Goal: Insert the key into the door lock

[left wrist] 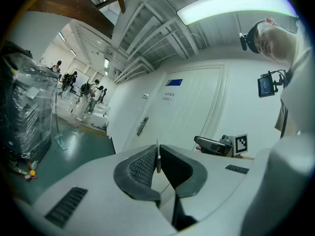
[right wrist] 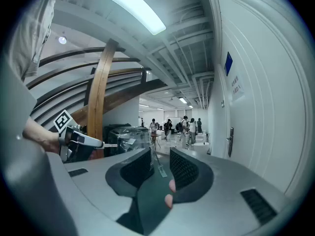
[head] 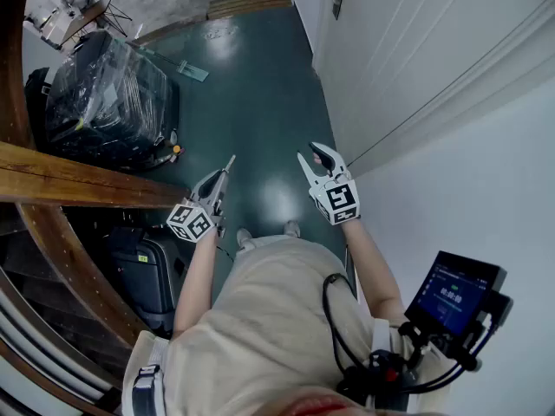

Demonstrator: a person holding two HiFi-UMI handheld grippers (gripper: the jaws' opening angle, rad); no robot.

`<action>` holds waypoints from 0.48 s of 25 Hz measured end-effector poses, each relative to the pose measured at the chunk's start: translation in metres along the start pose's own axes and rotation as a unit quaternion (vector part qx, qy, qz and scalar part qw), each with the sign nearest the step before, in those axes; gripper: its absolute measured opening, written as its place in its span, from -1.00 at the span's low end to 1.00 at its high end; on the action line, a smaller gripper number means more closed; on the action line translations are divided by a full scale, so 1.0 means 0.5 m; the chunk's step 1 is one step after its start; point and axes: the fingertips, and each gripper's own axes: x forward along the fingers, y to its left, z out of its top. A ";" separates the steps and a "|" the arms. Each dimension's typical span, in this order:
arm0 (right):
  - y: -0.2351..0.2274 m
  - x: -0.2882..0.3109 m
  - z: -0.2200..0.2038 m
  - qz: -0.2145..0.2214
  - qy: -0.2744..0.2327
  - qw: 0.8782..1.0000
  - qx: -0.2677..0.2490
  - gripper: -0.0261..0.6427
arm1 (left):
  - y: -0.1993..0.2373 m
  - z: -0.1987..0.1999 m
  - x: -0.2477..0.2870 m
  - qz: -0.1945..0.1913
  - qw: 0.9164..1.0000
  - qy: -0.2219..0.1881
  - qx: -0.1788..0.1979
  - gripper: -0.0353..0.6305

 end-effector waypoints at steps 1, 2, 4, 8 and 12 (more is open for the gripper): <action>0.000 0.002 0.003 -0.001 -0.002 1.000 0.002 -0.56 | -0.001 0.002 0.002 -0.003 1.000 0.001 0.003 -0.79; 0.000 0.003 0.006 -0.002 -0.004 1.000 0.004 -0.56 | -0.002 0.005 0.005 -0.005 1.000 0.002 0.005 -0.79; 0.002 0.005 0.010 -0.001 -0.006 1.000 0.007 -0.56 | -0.005 0.010 0.009 -0.009 1.000 0.003 0.010 -0.79; 0.006 0.010 0.010 0.004 -0.003 1.000 0.004 -0.56 | -0.006 0.022 0.023 -0.012 1.000 -0.003 0.011 -0.79; 0.005 0.001 0.016 0.013 -0.011 0.999 0.029 -0.56 | -0.034 0.026 0.039 -0.017 1.000 -0.004 0.014 -0.79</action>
